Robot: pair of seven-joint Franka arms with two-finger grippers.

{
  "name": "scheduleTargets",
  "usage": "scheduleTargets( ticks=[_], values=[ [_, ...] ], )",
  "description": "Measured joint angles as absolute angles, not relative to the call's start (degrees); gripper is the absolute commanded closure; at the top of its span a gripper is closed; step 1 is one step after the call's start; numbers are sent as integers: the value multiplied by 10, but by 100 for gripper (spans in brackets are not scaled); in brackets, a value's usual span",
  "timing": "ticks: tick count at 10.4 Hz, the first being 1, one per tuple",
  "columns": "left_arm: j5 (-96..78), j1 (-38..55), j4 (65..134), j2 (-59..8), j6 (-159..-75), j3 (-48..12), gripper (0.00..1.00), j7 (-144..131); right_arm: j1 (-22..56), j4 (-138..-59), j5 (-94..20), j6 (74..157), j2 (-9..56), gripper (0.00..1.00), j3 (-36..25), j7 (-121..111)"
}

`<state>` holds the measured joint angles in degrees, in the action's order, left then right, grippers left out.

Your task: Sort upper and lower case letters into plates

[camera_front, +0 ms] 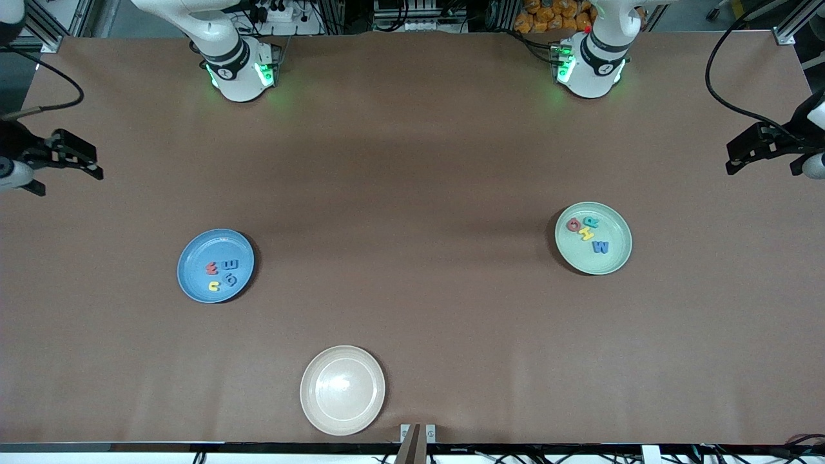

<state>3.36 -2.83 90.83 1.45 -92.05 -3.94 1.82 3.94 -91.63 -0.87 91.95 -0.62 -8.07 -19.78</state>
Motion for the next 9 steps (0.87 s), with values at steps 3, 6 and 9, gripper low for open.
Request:
scheduleTargets(
  ticks=[3, 6, 9],
  values=[
    [34, -28, 908, 15, -921, -39, 0, 18, 32, -904, 6, 911, -9, 0, -74, -171],
    [34, -28, 908, 15, -921, -39, 0, 18, 32, -898, 15, 910, -9, 0, -73, -168],
    [34, -28, 908, 15, -921, -40, 0, 18, 32, -898, 16, 910, -9, 0, -72, -167]
  ],
)
